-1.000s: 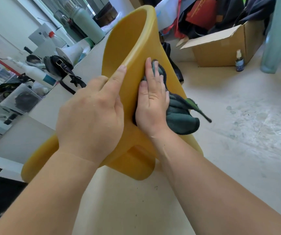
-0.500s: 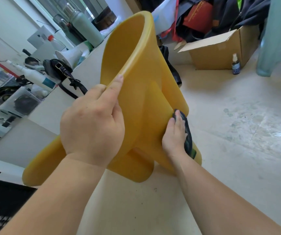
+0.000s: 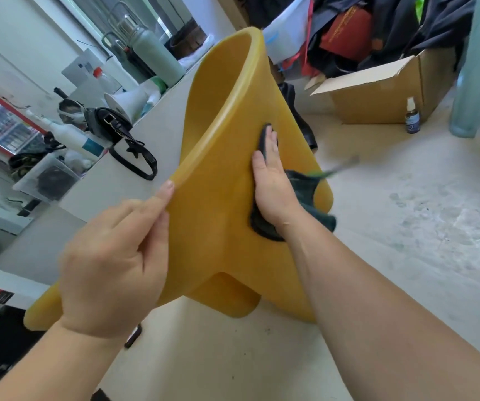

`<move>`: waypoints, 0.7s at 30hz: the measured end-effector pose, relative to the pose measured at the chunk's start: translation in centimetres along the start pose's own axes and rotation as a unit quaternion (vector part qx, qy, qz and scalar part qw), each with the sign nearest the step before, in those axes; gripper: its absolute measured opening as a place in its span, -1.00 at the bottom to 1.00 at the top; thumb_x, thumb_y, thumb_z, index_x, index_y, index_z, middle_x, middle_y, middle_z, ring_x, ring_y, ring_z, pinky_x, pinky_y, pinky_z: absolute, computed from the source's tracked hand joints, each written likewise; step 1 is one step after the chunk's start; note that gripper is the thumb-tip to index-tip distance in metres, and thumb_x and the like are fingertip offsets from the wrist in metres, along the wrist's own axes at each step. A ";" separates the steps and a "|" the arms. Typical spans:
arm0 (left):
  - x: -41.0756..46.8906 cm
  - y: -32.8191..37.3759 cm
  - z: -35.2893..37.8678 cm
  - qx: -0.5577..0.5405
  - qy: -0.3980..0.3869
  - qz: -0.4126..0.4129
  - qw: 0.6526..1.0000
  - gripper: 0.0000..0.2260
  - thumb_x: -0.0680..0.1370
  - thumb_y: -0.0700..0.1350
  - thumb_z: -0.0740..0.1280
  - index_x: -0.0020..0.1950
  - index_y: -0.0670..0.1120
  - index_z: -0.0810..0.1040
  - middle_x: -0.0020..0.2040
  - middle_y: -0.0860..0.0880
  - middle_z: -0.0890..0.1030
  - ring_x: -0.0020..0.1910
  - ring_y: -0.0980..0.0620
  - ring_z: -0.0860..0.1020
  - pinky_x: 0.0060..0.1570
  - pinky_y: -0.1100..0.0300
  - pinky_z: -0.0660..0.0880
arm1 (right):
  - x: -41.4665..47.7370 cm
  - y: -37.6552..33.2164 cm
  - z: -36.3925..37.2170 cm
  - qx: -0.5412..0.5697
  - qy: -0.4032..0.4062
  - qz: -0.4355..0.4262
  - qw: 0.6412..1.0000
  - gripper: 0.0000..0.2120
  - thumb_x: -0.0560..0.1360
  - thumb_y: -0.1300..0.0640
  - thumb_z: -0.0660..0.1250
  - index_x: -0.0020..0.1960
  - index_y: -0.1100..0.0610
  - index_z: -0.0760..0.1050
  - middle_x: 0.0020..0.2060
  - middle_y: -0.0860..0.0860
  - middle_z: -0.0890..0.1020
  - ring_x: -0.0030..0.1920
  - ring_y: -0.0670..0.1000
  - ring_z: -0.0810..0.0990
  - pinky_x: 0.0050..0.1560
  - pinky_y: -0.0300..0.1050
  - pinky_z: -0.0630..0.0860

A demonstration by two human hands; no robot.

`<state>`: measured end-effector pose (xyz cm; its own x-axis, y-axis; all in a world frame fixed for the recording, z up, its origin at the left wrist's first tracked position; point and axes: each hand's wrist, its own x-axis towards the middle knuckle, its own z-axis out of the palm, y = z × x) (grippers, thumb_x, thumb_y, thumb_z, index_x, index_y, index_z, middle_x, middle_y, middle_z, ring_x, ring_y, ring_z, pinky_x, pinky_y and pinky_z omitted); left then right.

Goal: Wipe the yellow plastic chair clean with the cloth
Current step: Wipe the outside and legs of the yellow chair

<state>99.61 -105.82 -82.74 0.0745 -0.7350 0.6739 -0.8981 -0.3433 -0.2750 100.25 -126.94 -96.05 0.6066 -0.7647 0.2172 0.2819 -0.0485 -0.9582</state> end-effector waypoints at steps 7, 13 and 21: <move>-2.1 -2.2 -2.3 0.006 -0.070 -0.053 0.996 -0.68 0.63 -0.08 0.25 0.38 -0.08 0.53 -0.16 -0.09 0.63 -0.26 -0.10 0.55 -0.29 -0.11 0.51 | -5.7 -3.7 4.2 -0.025 0.026 0.018 0.999 -0.34 0.64 -0.31 -0.17 0.62 -0.14 -0.34 0.62 -0.19 -0.28 0.64 0.02 -0.24 0.63 0.16 -0.16; 3.0 1.2 -2.2 0.013 -0.104 -0.142 0.984 -0.67 0.60 -0.03 0.21 0.32 -0.03 0.58 0.15 -0.06 0.64 0.13 -0.08 0.56 0.12 0.05 0.43 | -7.3 -6.1 6.4 -0.013 0.038 -0.176 0.984 -0.35 0.66 -0.20 -0.12 0.65 0.00 -0.20 0.62 -0.16 -0.26 0.62 0.07 -0.36 0.59 0.05 -0.37; 8.0 1.6 1.1 -0.001 -0.252 -0.190 0.949 -0.67 0.66 0.12 0.13 0.30 0.04 0.55 -0.01 0.02 0.63 -0.04 0.01 0.56 -0.13 0.13 0.48 | -3.8 1.2 3.1 -0.012 0.010 0.054 0.998 -0.46 0.70 -0.23 -0.13 0.61 -0.28 -0.26 0.66 -0.13 -0.15 0.65 -0.01 -0.11 0.61 0.12 -0.02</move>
<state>99.29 -112.92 -78.54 0.5902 -0.7455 0.3097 -0.7661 -0.6382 -0.0760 100.56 -122.13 -97.42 0.6173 -0.7791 0.1090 0.1979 0.0197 -0.9800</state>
